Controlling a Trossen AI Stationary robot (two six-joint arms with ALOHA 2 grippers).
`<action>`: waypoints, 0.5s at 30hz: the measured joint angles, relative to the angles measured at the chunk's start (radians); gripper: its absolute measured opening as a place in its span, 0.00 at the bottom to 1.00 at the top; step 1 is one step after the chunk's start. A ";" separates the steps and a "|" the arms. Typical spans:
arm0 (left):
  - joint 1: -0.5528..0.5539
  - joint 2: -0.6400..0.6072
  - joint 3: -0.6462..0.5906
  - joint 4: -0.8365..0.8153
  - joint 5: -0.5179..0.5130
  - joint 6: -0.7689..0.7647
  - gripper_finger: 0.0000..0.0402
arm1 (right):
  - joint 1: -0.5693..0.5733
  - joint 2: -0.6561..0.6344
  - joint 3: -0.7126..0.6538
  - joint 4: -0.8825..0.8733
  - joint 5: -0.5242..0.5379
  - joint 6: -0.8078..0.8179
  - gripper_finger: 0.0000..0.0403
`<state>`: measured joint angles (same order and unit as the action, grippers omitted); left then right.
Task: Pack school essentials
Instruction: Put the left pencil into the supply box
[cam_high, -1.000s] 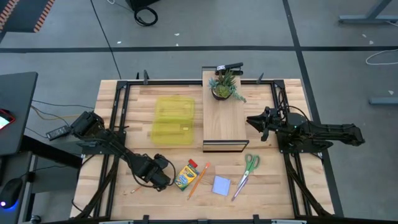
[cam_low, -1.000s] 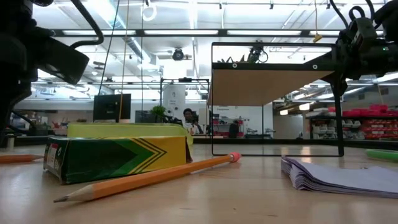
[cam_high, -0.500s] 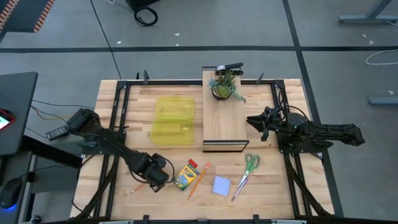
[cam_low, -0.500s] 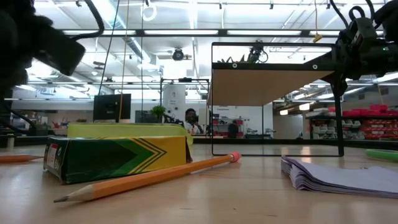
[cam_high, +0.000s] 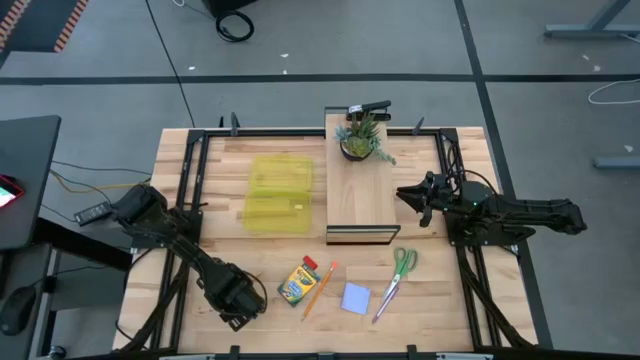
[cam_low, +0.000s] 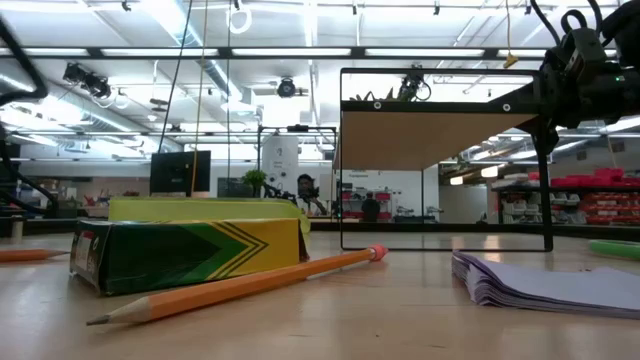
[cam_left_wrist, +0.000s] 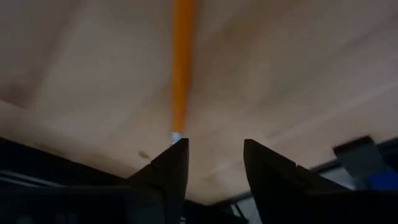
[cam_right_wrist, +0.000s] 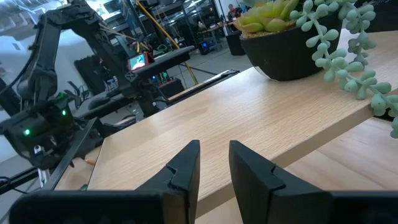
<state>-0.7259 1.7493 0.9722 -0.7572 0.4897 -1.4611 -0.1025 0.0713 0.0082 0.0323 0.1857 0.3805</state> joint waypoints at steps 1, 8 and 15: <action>-0.005 0.016 0.000 0.006 0.018 0.003 0.42 | 0.000 0.000 0.000 0.000 0.000 0.000 0.23; -0.008 0.084 0.000 0.006 0.135 0.066 0.42 | 0.000 0.000 0.000 0.000 0.000 0.000 0.23; -0.008 0.075 0.000 -0.049 0.167 0.080 0.38 | 0.000 0.000 0.000 0.000 0.000 0.000 0.23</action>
<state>-0.7341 1.8244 0.9722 -0.8065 0.6570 -1.3810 -0.1024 0.0715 0.0082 0.0323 0.1856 0.3805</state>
